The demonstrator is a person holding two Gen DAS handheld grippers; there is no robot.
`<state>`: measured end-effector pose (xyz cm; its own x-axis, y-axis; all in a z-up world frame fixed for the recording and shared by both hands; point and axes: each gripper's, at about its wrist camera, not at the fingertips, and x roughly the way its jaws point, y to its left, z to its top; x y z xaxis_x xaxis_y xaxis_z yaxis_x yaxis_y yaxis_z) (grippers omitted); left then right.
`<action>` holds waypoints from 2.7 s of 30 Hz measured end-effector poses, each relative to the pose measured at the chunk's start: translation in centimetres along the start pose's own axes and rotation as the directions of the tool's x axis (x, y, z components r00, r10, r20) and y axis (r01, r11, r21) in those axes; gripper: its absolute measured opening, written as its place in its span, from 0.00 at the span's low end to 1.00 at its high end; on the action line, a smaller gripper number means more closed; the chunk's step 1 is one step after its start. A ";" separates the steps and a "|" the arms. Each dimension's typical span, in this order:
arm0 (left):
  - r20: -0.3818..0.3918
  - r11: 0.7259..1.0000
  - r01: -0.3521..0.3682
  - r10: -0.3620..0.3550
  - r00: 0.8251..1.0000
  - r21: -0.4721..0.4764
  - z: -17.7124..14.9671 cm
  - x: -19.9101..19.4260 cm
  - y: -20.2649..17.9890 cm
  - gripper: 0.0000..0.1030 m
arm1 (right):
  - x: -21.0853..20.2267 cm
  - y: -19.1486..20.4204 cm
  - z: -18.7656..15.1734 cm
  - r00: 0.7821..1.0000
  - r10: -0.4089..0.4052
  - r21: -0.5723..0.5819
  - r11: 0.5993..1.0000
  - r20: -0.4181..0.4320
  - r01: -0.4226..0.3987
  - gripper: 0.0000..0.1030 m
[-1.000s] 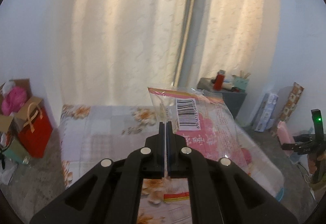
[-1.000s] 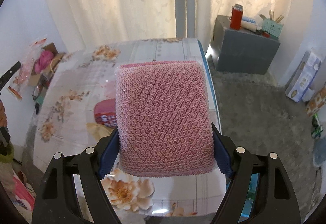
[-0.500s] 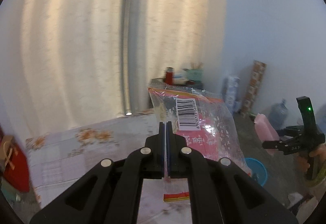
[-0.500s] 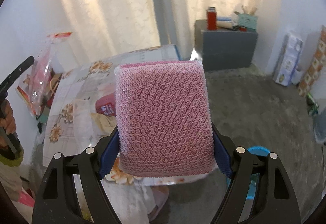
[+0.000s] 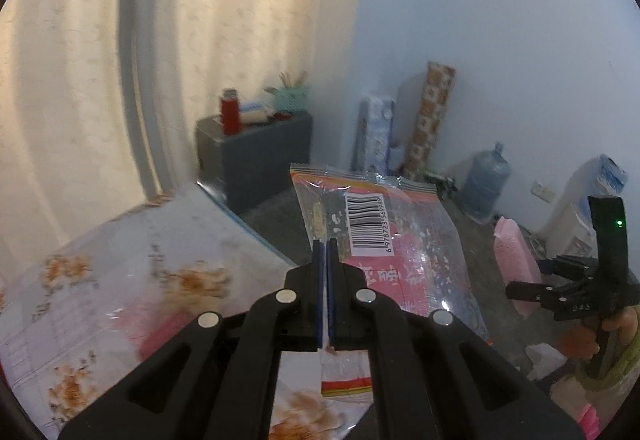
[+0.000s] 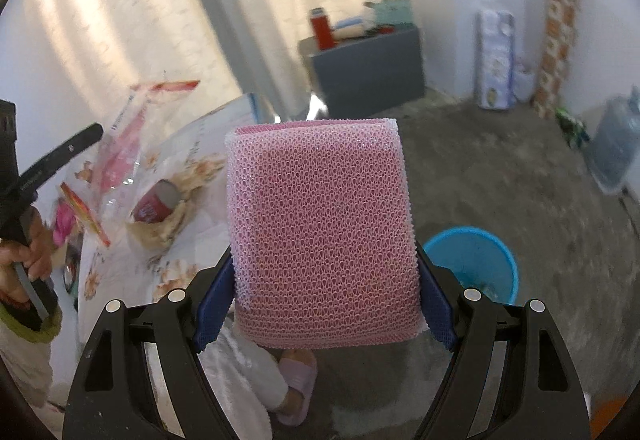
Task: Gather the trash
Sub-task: 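Carry the bag and sponge over the blue wastebasket with both grippers, then open both grippers to drop the bag and sponge into the wastebasket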
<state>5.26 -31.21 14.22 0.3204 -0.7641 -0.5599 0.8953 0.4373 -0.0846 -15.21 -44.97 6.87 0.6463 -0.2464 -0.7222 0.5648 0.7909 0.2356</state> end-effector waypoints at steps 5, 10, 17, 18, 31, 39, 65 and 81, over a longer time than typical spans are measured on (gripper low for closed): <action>-0.084 0.998 0.051 -0.048 0.995 0.039 0.3 5.5 -4.9 0.01 | -0.3 -4.4 -1.7 0.999 -0.036 0.103 0.994 -0.014 0.038 0.73; -0.166 0.989 0.090 -0.070 0.984 0.116 -0.4 10.8 -9.8 0.01 | 1.2 -8.6 -2.9 0.996 -0.073 0.182 0.980 -0.052 0.082 0.73; -0.327 0.979 0.104 -0.041 0.944 0.177 -2.4 20.4 -15.4 0.01 | 5.7 -14.3 -4.7 0.985 -0.086 0.280 0.952 -0.150 0.126 0.73; -0.361 0.980 0.104 -0.036 0.932 0.171 -2.9 22.2 -16.1 0.01 | 6.5 -15.3 -5.0 0.982 -0.090 0.296 0.945 -0.168 0.138 0.73; -0.625 0.978 0.067 0.071 0.777 0.195 -9.8 38.5 -22.5 0.01 | 15.8 -23.7 -8.2 0.936 -0.013 0.469 0.863 -0.351 0.187 0.73; -0.702 0.999 0.048 -0.027 0.712 0.010 -13.0 44.3 -22.1 0.21 | 20.4 -26.6 -8.9 0.922 0.000 0.522 0.825 -0.387 0.218 0.75; -0.464 0.978 0.133 -0.193 0.865 -0.159 -5.5 31.5 -18.5 0.56 | 19.9 -25.6 -9.6 0.934 -0.115 0.501 0.818 -0.339 0.283 0.73; -0.269 0.944 0.102 -0.191 0.944 -0.314 -3.7 4.0 1.8 0.73 | 34.4 -23.8 -10.7 0.823 0.137 0.549 0.802 -0.551 0.234 0.17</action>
<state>7.01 -31.73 8.72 0.0483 -0.6775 -0.7339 0.7807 0.4839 -0.3954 -11.86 -66.30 -30.54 0.3261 0.2142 -0.9207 0.8863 0.2695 0.3767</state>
